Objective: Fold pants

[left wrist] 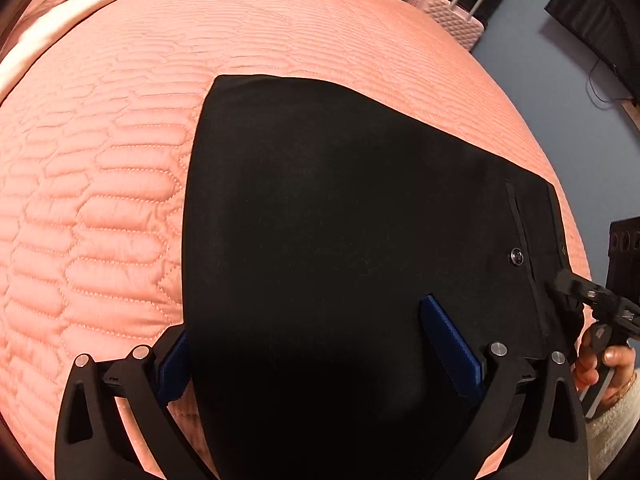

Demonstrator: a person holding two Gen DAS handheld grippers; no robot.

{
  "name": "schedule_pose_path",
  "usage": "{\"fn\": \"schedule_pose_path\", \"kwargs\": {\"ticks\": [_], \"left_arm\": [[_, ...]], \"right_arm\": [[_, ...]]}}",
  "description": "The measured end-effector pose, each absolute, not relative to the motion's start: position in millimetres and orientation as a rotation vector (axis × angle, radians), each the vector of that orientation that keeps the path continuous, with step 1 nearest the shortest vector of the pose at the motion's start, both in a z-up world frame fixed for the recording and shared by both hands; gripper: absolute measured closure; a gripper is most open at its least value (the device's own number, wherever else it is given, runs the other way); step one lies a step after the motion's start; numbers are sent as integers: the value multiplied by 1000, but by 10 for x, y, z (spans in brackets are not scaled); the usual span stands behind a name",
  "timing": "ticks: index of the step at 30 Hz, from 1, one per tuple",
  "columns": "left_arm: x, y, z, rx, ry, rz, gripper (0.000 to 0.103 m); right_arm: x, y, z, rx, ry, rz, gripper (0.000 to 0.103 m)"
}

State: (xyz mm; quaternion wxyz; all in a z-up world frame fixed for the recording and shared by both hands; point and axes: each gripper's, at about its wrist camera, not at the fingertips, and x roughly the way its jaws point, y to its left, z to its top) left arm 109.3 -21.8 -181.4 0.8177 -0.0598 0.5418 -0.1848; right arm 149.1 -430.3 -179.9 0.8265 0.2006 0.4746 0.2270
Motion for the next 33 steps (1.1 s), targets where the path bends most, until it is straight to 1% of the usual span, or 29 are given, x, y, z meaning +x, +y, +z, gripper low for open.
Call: {"fn": "schedule_pose_path", "kwargs": {"ticks": [2,3,4,5,6,7,8,10,13,16,19,21,22,23,24,25,26,27,28,30,31,32,33], "left_arm": [[1123,-217,-1796,-117,1146,-374,14],[1106,-205,-1769,-114,1134,-366,25],[1080,-178,-1726,-123,1116,-362,40],[1071,-146,-1700,-127,1105,-352,49],[1072,-134,-1697,-149,1098,-364,72],[1071,-123,-1683,-169,1090,-365,82],[1091,-126,-1661,-171,1091,-365,83],[1134,-164,-1578,-138,1072,-359,87],[1333,-249,-1308,-71,979,-347,88],[1673,-241,-1011,-55,908,-359,88],[2174,-183,-786,-1,835,-332,88],[2518,-118,-739,20,818,-313,87],[2740,-46,-754,25,828,-292,84],[2930,-26,-793,30,844,-277,81],[3130,-8,-909,42,867,-259,75],[3375,8,-1053,57,899,-200,58],[3462,158,-1195,94,936,-132,51],[3579,216,-1344,147,977,-43,53],[3614,318,-1431,186,1004,18,58],[3511,456,-1308,156,930,-26,57],[3442,473,-1176,132,867,-48,53],[3433,429,-1099,126,846,-64,53],[3484,323,-1044,126,847,-86,46]], "right_arm": [[1438,-4248,-1764,378,1015,411,58],[1420,-4267,-1752,398,1012,408,64],[1394,-4267,-1736,426,1014,406,70],[1382,-4231,-1692,413,1011,393,74],[1358,-4170,-1651,379,1007,379,76],[1335,-4099,-1599,341,1000,362,78],[1315,-4053,-1552,322,992,346,80],[1268,-3995,-1415,298,957,328,81],[1312,-3929,-1226,281,896,336,82],[1594,-3778,-1012,249,841,354,82],[2039,-3672,-849,247,783,360,82],[2474,-3653,-831,307,757,359,81],[2643,-3625,-861,321,770,361,79],[2896,-3625,-964,349,808,357,72],[3130,-3625,-1112,371,841,336,68],[3241,-3617,-1187,356,863,317,58],[3400,-3605,-1372,273,917,238,58],[3471,-3621,-1495,159,957,110,55],[3447,-3639,-1483,144,937,98,56],[3244,-3694,-1247,156,800,86,56],[3190,-3656,-1140,141,762,104,61],[3171,-3561,-1027,126,731,160,64],[3208,-3411,-946,109,719,212,64]]}}
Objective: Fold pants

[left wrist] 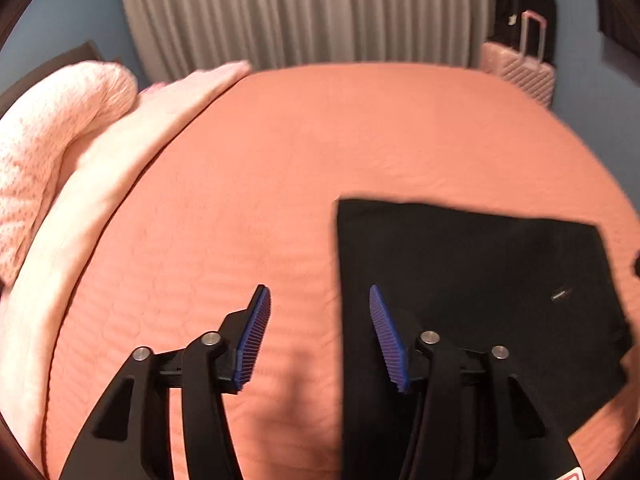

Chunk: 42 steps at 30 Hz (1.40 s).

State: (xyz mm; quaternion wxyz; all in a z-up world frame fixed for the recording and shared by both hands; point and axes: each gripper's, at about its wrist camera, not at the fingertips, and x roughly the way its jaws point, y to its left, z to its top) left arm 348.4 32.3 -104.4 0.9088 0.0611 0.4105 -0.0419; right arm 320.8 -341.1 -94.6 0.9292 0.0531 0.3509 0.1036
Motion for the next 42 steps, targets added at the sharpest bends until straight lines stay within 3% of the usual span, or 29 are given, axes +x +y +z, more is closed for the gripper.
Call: {"fn": "schedule_pose_path", "kwargs": {"ticks": [2,4,5,7,8,9,11,16,17,18,21,22,24,29,31,33,37,39,42], "left_arm": [[3624,70,-1079,123,903,-142,29],[3860,-179,-1356,213,1015,-123,26],[3913,-176,-1544,263,1052,-99,24],[3961,-31,-1685,211,1042,-113,11],[3963,110,-1664,155,1053,-102,15],[3978,221,-1572,117,1043,-55,24],[3986,226,-1425,68,1004,-77,26],[4228,-285,-1494,166,1031,-115,20],[4313,-336,-1587,196,1054,-94,16],[4390,-331,-1639,201,1055,-85,6],[4507,46,-1670,128,1027,34,5],[4575,237,-1655,71,1031,61,5],[4581,479,-1581,13,1027,85,8],[4144,323,-1303,139,939,11,10],[3885,119,-1236,180,928,-29,10],[3565,-50,-1192,222,890,-72,8],[3133,-338,-1543,341,962,-103,6],[3048,-292,-1745,320,989,-87,6],[2853,-55,-1628,185,991,-46,10]], "right_arm": [[3392,-3130,-969,93,761,320,69],[3697,-2879,-1239,34,879,339,69],[3811,-2870,-1437,-25,930,305,83],[3880,-3116,-1549,23,909,333,94],[3904,-3226,-1516,107,926,332,97],[3901,-3330,-1444,169,934,264,93],[3863,-3310,-1270,193,883,270,91],[4206,-2750,-1280,208,955,426,91],[4329,-2715,-1391,190,989,398,101],[4411,-2755,-1466,171,1000,371,103],[4421,-3174,-1482,309,960,346,103],[4361,-3264,-1433,311,952,304,98],[4163,-3406,-1302,250,910,269,97],[3860,-3551,-1468,123,941,253,103],[3706,-3636,-1326,171,900,183,95],[3479,-3582,-1147,185,843,231,96],[3226,-3453,-1417,-10,953,185,98],[3043,-3639,-1423,91,924,151,94],[2759,-3672,-1224,184,879,168,93]]}}
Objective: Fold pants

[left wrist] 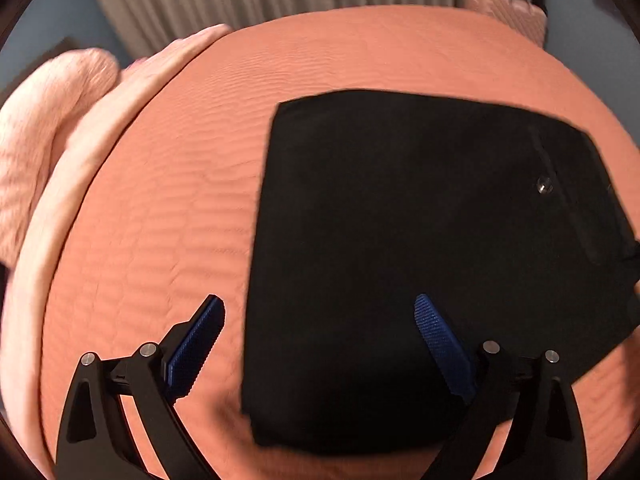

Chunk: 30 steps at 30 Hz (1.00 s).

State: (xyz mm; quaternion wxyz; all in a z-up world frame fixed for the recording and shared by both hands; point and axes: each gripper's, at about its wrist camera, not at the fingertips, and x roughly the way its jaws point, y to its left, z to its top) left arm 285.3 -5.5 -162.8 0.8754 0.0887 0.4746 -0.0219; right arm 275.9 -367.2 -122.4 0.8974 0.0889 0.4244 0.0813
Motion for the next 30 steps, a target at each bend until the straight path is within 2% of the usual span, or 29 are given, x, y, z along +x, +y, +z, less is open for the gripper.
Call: {"fn": "schedule_pose_path", "kwargs": {"ticks": [4,11,12,14,17,19,23,30], "left_arm": [[2703,5,-1675,202,1027,-14,10],[2259,-66,-1364,235,922,0,8],[2213,-114,-1357,249,907,9,8],[2192,-209,-1446,275,925,13,8],[2337,-178,-1704,264,1015,-11,7],[2333,-92,-1828,250,1058,-3,5],[2236,69,-1777,254,1038,25,6],[2104,7,-1548,281,961,35,6]], "right_arm": [[2668,-3524,-1413,61,921,199,90],[2252,-3316,-1009,21,827,165,88],[2194,-3124,-1005,49,820,185,85],[2231,-3030,-1054,72,840,221,50],[2400,-2976,-1387,-10,956,130,50],[2351,-3131,-1456,50,968,112,50],[2184,-3518,-1226,181,930,91,50],[2110,-3351,-798,132,825,109,49]]}}
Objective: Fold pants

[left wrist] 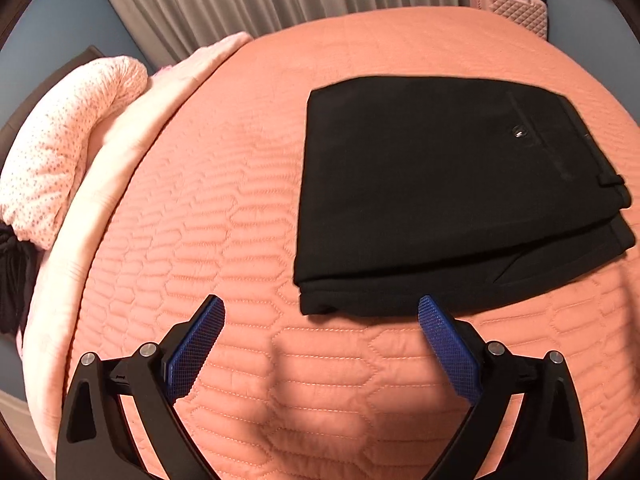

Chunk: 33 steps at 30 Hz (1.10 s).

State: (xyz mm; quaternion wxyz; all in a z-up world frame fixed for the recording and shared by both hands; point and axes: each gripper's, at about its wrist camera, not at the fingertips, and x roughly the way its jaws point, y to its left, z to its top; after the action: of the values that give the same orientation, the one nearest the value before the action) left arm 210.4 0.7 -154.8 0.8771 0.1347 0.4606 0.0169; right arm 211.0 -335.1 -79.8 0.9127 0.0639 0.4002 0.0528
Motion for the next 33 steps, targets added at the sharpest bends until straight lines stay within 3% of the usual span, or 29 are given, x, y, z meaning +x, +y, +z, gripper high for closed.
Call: {"fn": "schedule_pose_path", "kwargs": {"ticks": [7,13,20,28,30,33], "left_arm": [[2176,29,-1475,253,954,37,6],[2441,113,-1608,221,1010,19,6],[2555,55,-1714,220,1023,-4,6],[2479,150,-1650,173,1011,19,6],[2392,143,-1595,198,978,43,6],[2395,94,-1477,160,950,15,6]], "right_arm": [[2292,-3192,-848,135,834,110,38],[2607,-3465,-1135,182,906,93,37],[2861,-3608,-1403,211,948,77,21],[2732,-3547,-1282,220,906,70,21],[2622,-3317,-1119,187,863,154,24],[2671,-2808,-994,85,845,296,49]]}}
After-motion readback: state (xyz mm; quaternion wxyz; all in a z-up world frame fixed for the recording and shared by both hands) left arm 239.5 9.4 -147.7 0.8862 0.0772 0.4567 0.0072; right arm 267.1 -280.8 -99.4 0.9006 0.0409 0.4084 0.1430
